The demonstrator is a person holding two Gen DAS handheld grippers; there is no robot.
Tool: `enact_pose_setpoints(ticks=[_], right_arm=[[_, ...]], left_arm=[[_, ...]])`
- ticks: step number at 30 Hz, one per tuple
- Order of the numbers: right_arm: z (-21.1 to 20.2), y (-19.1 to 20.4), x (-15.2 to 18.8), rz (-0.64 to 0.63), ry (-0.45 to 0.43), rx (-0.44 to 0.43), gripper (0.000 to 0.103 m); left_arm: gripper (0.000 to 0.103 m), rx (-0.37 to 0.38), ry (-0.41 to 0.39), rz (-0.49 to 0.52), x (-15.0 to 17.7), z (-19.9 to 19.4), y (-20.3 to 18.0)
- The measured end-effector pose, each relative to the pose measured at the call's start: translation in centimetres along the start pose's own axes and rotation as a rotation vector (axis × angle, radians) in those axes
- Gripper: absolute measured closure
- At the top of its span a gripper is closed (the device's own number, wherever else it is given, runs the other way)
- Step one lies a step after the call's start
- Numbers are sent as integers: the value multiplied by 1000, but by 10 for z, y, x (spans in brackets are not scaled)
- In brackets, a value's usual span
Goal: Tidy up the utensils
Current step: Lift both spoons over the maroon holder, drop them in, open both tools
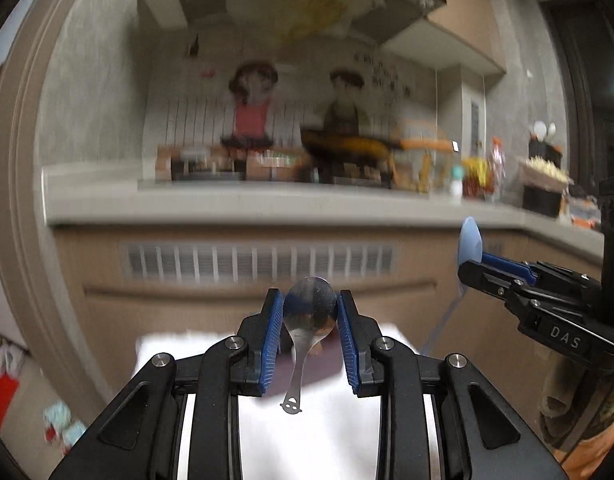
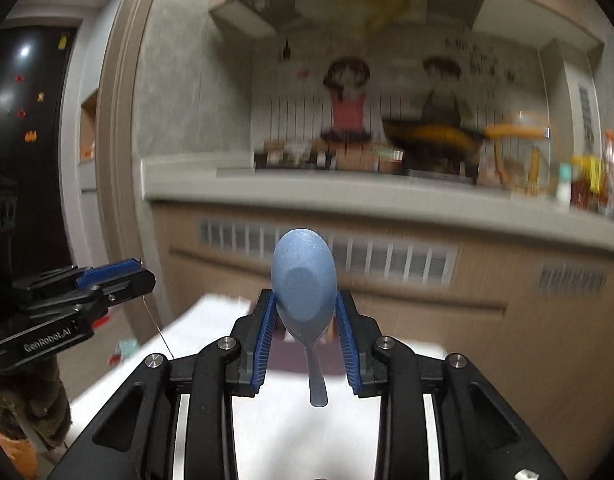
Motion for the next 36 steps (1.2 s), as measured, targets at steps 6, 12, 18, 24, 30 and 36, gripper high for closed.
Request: enact_pose_setpoints(ticks=[6,12,18,24,30,36], right_arm=[[37,-8,-66,10,-66,0,74],[100,-5,-70,0,-43,8,74],[178,1,-31,13,99,-6,74],[241,9,21,22,263,-23,74],[277,22,74,9,426,-79,64],[276,22,106,-1,464,-50,45]], left_arm=[[74,39,-53,-21,-57,42,28],[74,45,8,-71,-52,101,61],[74,14,124,-136,-4,160,99],[74,22,234,-234,46,206,133],[50,40,330,-320,96,233,154],[35,-41,306,-280,112,214,157]])
Point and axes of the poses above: each gripper's, at about its wrist camera, not at the fingertips, and z roughly the way its jaws point, y to its left, x to its underside, the point moved 5 cm from there along z, roughly the way its jaws point, and after that the axes turned 14 degrees about x, right-handed, at the moved point
